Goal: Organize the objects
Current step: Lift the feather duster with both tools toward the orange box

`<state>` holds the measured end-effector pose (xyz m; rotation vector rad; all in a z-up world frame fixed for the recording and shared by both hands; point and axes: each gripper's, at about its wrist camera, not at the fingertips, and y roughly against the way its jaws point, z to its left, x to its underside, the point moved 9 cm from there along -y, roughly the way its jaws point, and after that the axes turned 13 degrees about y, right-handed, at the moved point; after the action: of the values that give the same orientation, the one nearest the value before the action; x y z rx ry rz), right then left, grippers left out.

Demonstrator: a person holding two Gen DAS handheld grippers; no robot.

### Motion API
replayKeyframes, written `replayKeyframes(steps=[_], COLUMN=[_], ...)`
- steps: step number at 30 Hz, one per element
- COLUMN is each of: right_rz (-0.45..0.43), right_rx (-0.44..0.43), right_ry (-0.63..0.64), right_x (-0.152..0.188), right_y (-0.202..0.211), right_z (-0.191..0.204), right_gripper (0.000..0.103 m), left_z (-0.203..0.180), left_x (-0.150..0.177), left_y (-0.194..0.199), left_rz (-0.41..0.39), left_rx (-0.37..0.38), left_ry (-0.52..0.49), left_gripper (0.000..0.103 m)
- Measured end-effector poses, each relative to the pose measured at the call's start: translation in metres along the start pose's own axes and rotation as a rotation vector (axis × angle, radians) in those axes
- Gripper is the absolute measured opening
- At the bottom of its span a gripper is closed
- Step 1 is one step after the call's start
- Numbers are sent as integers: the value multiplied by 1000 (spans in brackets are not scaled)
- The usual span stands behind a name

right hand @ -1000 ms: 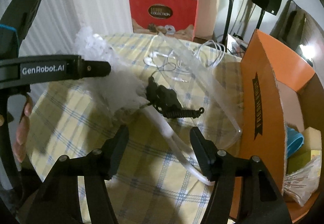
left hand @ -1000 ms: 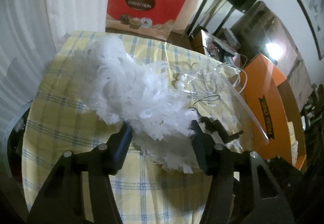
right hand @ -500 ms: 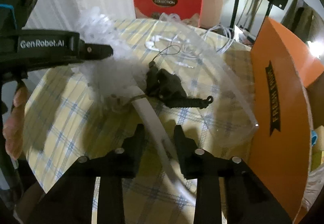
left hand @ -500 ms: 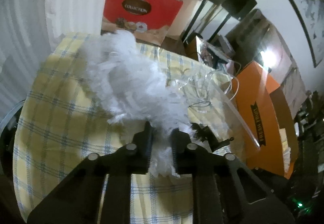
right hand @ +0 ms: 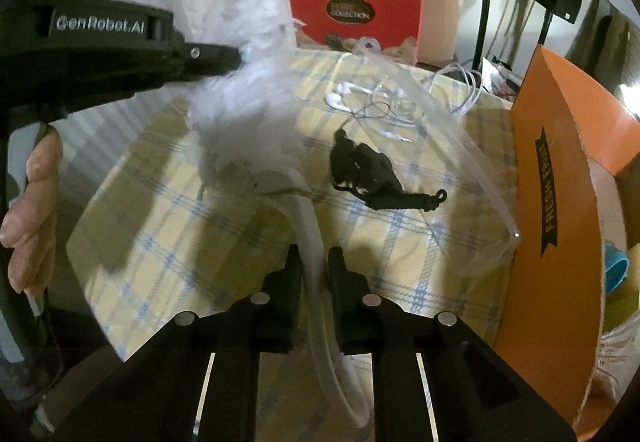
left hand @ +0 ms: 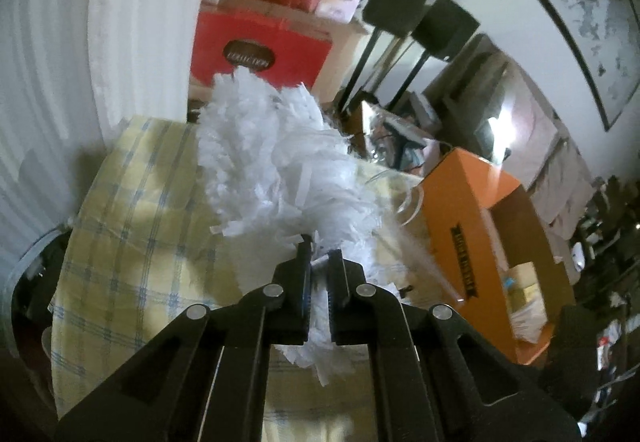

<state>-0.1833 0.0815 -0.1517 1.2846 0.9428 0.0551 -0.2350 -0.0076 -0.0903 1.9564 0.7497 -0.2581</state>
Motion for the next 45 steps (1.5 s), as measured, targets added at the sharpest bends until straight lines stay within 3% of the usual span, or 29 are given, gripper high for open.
replayKeyframes(steps=[11, 22, 34, 45], right_rz=[-90, -133, -191, -234], right_rx=[-27, -15, 31, 19], right_ry=[-70, -195, -316, -432], right_x=[-7, 0, 7, 7], right_y=[53, 105, 147, 148], right_z=[-10, -53, -121, -168], right_gripper=[9, 9, 9, 9], left_z=[-76, -166, -247, -299], left_x=[-6, 2, 8, 19], left_y=[25, 21, -4, -43], left_rz=[-36, -17, 10, 46], left_rx=[45, 92, 129, 135], left_ry=[-131, -263, -349, -421], left_gripper=[5, 5, 5, 5])
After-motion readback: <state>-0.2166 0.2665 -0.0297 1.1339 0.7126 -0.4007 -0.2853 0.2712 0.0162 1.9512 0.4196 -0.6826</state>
